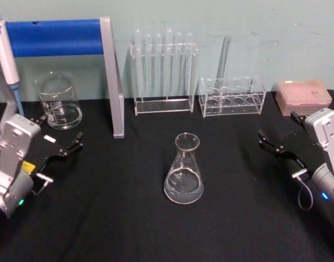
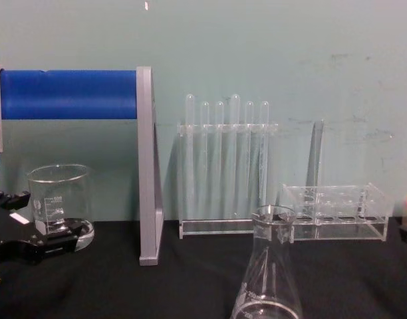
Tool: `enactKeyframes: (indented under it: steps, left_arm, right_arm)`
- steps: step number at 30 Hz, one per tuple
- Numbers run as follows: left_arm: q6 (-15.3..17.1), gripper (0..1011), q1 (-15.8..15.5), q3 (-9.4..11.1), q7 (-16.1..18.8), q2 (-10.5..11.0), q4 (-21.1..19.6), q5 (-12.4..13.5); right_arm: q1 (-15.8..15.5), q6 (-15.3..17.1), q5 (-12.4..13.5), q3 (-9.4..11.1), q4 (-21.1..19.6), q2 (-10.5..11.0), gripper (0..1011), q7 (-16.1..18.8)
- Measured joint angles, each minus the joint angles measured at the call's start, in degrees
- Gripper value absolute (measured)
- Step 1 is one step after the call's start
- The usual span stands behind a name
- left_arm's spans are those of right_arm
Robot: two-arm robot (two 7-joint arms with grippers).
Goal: Grasp the erlenmeyer flask with one hand, shake it three times, then place it back.
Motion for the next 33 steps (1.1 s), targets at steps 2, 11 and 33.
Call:
enactKeyframes:
  steps: [2, 11, 33]
  left_arm:
    - [0.00, 1001, 0.00, 0.00, 0.00, 0.00, 0.00, 0.00]
    - [0.00, 1001, 0.00, 0.00, 0.00, 0.00, 0.00, 0.00]
    - [0.00, 1001, 0.00, 0.00, 0.00, 0.00, 0.00, 0.00]
  right_arm:
    - [0.00, 0.00, 0.00, 0.00, 0.00, 0.00, 1000, 0.00]
    - [0.00, 0.00, 0.00, 0.00, 0.00, 0.00, 1000, 0.00]
    - [-3.46, -0.45, 7.25, 3.71, -3.26, 2.54, 1000, 10.26]
